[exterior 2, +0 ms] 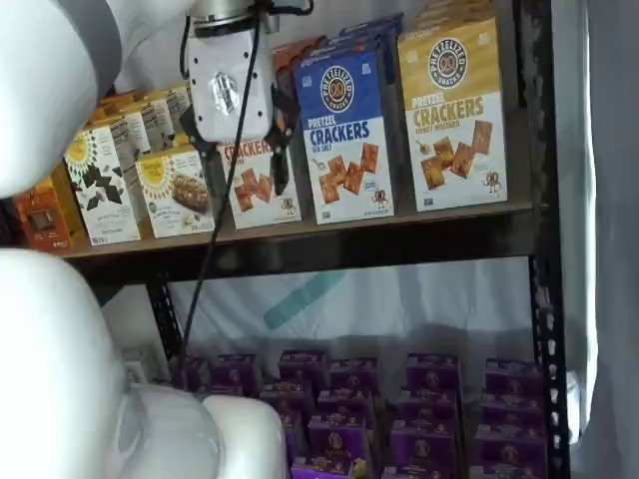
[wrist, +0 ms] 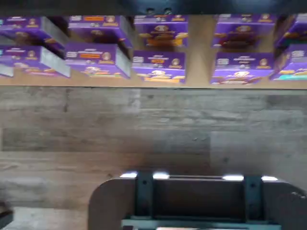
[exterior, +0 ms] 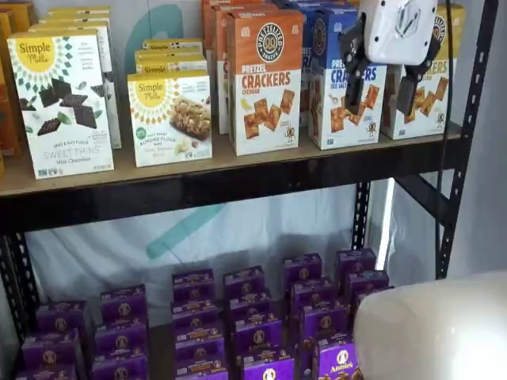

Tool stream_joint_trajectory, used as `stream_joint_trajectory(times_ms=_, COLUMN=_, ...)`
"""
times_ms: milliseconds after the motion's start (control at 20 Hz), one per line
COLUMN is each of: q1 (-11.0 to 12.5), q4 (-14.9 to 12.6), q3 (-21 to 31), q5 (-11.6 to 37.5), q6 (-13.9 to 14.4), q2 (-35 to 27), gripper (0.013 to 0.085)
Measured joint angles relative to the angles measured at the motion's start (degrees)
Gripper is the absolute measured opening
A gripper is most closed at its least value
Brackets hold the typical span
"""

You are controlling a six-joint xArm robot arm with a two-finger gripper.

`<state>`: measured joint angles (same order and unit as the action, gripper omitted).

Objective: Retrieve the yellow and white box located on the top shelf, the sixth one from the left

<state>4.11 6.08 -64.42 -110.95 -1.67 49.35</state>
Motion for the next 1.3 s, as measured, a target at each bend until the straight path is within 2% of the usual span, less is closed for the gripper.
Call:
stream_joint_trajectory(times_ms=100, q1=-0.5, q4=-3.0, q3=0.3, q5=1.6, q6=-0.6, q2=0.0, gripper=0.0850)
stream_joint_trajectory(times_ms=250, q1=1.4, q4=-5.6, q3=0.5, q5=3.5, q6=-3.2, q2=-0.5, gripper=0.0850)
stream_joint_trajectory(times_ms=650, q1=11.4, q4=-7.8, q3=1.2, q5=11.3, q6=-13.3, q2=-3.2, gripper=0.0850)
stream_joint_trajectory(times_ms=900, q1=17.2, q4=-7.2, q3=0.8, q5=15.8, q6=-18.7, q2=-5.9, gripper=0.0850)
stream_joint_trajectory(times_ms=1300, q1=27.4, q4=-2.1, q3=-3.3, q5=19.9, q6=-28.1, q2=-11.4, gripper=0.0850)
